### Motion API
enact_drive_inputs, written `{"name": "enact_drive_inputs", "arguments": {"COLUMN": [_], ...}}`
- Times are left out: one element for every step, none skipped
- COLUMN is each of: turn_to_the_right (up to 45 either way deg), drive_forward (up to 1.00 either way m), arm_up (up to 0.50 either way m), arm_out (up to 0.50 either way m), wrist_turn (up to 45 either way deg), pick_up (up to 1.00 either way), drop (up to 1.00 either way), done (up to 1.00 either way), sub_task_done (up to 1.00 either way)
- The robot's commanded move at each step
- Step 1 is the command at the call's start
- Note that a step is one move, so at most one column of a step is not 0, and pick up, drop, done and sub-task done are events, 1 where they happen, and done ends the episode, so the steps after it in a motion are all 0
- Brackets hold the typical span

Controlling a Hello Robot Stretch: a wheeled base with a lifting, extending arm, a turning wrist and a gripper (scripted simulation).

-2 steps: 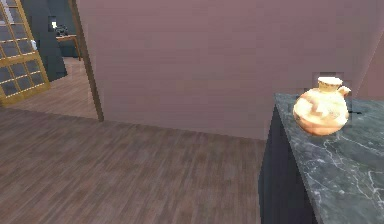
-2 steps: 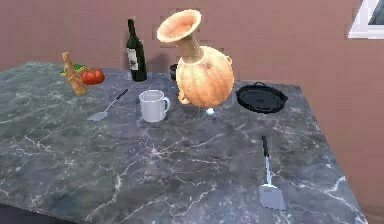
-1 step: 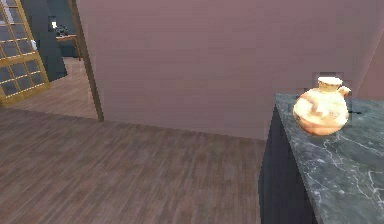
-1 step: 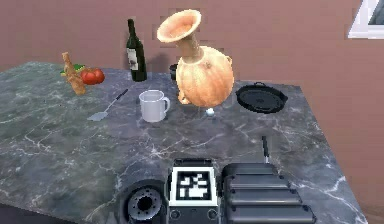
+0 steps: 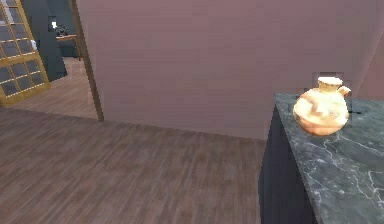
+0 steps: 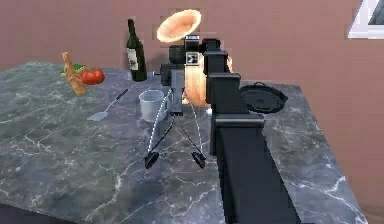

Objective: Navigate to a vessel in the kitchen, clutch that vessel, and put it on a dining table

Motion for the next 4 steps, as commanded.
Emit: {"name": "enact_drive_inputs", "arguments": {"turn_to_the_right": [0.0,0.0,0.0,0.0], "drive_forward": [0.00,0.00,0.00,0.00], "arm_up": [0.00,0.00,0.00,0.00], "arm_out": [0.00,0.00,0.00,0.00], "wrist_turn": [45.0,45.0,45.0,15.0], "pick_up": [0.00,0.00,0.00,0.00], "drop": [0.00,0.00,0.00,0.00], "done": [0.00,0.00,0.00,0.00], "sub_task_done": [0.00,0.00,0.00,0.00]}}
